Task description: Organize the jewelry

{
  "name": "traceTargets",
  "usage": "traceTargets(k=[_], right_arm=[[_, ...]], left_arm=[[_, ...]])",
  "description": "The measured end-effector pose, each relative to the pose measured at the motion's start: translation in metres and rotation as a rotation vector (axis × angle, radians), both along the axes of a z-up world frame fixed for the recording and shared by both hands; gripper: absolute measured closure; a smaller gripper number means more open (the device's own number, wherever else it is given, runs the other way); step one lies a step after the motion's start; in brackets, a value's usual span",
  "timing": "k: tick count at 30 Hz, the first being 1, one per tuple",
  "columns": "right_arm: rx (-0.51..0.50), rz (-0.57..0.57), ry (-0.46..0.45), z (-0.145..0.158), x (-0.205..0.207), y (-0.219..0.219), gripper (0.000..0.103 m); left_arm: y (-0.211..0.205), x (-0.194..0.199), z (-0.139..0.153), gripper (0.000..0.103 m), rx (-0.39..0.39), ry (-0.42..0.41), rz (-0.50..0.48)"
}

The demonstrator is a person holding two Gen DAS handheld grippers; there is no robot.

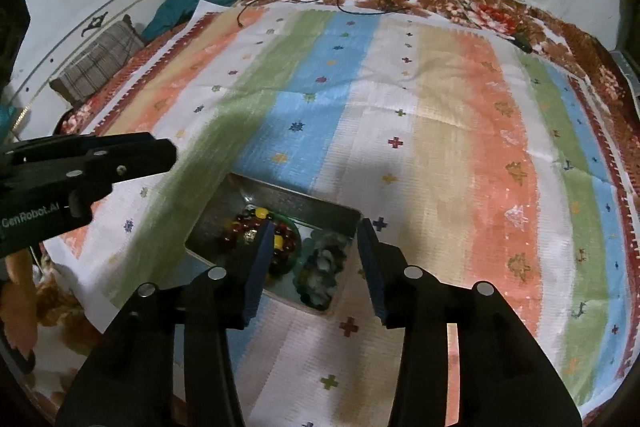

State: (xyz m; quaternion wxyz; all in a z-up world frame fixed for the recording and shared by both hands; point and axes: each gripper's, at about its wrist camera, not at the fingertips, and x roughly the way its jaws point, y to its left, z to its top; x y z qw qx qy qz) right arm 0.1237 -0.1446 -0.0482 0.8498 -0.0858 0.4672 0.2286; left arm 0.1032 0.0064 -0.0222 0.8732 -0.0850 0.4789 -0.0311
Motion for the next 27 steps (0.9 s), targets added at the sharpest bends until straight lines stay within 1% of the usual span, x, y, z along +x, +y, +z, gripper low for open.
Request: traceTargets(k=[3,7,11,14,17,21,23,25,27], right_arm=[[-0.002,0.000,-0.025,0.004,-0.008,-0.005,0.051],[-0.003,0.006,-0.033,0.007,-0.016,-0.010,0.045],[0.007,0.008,-0.055,0.011,-0.028,-0.017,0.038],[0.032,0.006,-0.068,0.015,-0.034,-0.024,0.032],[0.037,0.005,-0.090,0.018,-0.042,-0.029,0.027],[0.059,0.010,-0.098,0.021,-0.052,-0.037,0.021],[0.062,0.013,-0.105,0.021,-0.057,-0.039,0.019],[0.063,0.015,-0.112,0.022,-0.061,-0.039,0.016],[0.059,0.019,-0.124,0.022,-0.066,-0.040,0.014]], left_arm=[[0.005,-0.009,-0.001,0.067,0.002,-0.001,0.003],[0.007,-0.023,0.001,0.055,-0.004,-0.014,-0.002],[0.004,-0.036,0.004,0.044,0.013,-0.043,-0.010],[0.003,-0.044,0.003,0.038,0.014,-0.048,-0.013],[0.000,-0.053,0.004,0.026,0.033,-0.067,-0.010],[-0.003,-0.064,0.006,0.020,0.040,-0.093,-0.005],[-0.005,-0.068,0.006,0.012,0.054,-0.111,0.002],[-0.011,-0.074,0.008,0.007,0.090,-0.143,-0.006],[-0.015,-0.076,0.008,0.006,0.123,-0.164,-0.018]])
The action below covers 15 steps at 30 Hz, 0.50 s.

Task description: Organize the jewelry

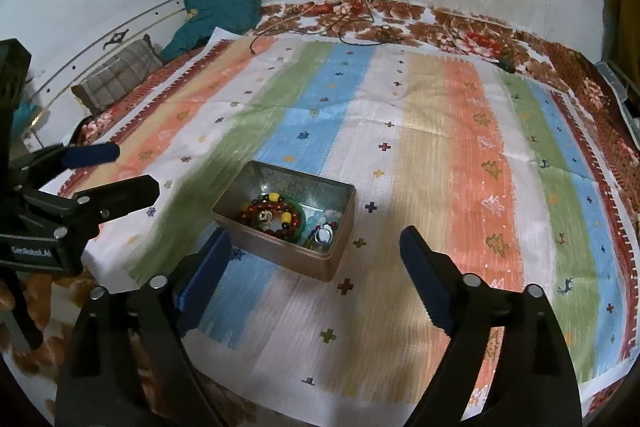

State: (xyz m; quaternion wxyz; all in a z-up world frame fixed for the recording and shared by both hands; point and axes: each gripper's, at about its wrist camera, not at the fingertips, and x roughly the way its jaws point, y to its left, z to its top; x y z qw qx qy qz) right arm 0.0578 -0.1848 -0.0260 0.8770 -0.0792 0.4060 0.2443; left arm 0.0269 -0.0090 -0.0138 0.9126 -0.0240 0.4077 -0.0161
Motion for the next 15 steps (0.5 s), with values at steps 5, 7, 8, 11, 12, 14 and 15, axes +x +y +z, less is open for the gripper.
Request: traceTargets(k=[5,7,8,11,12,14,15], right_arm=[[0.020,-0.015,-0.014,0.003,-0.006,-0.006,0.012],[0.025,-0.020,-0.011,0.002,-0.006,-0.009,0.010],[0.027,-0.020,-0.008,0.002,-0.006,-0.009,0.009],[0.029,-0.018,-0.011,0.002,-0.007,-0.009,0.008],[0.030,-0.017,-0.015,0.003,-0.008,-0.009,0.008],[0.032,-0.014,-0.024,0.004,-0.011,-0.008,0.008],[0.032,-0.011,-0.030,0.005,-0.012,-0.008,0.008]], left_arm=[[-0.003,-0.003,0.001,0.006,0.018,-0.014,-0.003],[-0.003,-0.005,0.002,0.006,0.026,-0.024,-0.001],[-0.002,-0.006,0.002,0.006,0.028,-0.027,0.000],[-0.001,-0.011,0.002,0.006,0.015,-0.030,-0.003],[-0.001,-0.013,0.002,0.006,0.013,-0.032,-0.004],[-0.002,-0.015,0.003,0.006,0.016,-0.038,-0.004],[-0.003,-0.016,0.003,0.006,0.017,-0.041,-0.003]])
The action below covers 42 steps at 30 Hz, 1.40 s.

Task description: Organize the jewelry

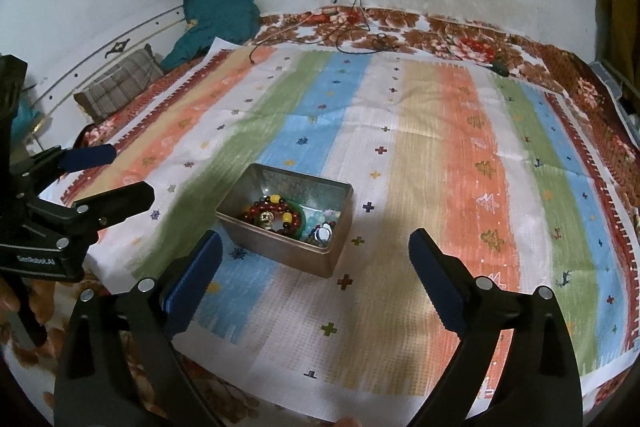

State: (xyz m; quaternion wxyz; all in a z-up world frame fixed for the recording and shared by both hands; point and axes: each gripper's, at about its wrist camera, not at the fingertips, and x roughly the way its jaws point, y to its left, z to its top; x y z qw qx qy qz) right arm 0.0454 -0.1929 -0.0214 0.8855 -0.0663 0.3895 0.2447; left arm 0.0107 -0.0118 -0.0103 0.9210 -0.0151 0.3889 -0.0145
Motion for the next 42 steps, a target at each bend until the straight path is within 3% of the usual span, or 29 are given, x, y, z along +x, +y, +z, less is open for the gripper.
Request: traceTargets(k=[24,29,42], right_arm=[[0.017,-0.009,-0.059,0.009,-0.019,-0.004,0.006],[0.019,0.000,-0.058,0.009,-0.019,-0.004,0.006],[0.037,0.001,-0.081,0.013,-0.024,-0.005,0.006]], left_arm=[[-0.006,-0.015,0.008,0.006,0.015,-0.054,0.008],[-0.004,-0.016,0.007,0.006,-0.027,-0.053,0.003],[-0.009,-0.019,0.012,0.006,0.022,-0.096,-0.002]])
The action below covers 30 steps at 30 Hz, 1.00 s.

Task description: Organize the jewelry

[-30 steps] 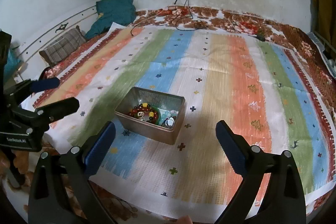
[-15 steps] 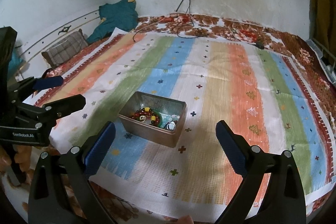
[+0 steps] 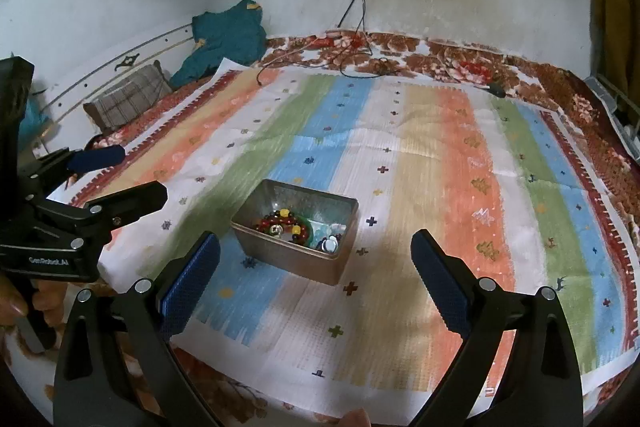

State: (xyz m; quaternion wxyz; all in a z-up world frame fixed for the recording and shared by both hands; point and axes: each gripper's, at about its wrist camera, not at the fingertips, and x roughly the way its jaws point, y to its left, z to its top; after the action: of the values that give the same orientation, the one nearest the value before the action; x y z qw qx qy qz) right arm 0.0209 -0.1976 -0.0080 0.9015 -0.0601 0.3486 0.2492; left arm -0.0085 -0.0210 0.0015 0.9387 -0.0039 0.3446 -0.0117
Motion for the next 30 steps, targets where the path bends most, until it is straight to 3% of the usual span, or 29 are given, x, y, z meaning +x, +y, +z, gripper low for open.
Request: traceTargets(k=[30], right_arm=[[0.001,-0.015,-0.004,0.0003,-0.0013,-0.0004,0.006]], left_arm=[[0.0009,0.0002,-0.0005,0.006,-0.001,-0.001,-0.010]])
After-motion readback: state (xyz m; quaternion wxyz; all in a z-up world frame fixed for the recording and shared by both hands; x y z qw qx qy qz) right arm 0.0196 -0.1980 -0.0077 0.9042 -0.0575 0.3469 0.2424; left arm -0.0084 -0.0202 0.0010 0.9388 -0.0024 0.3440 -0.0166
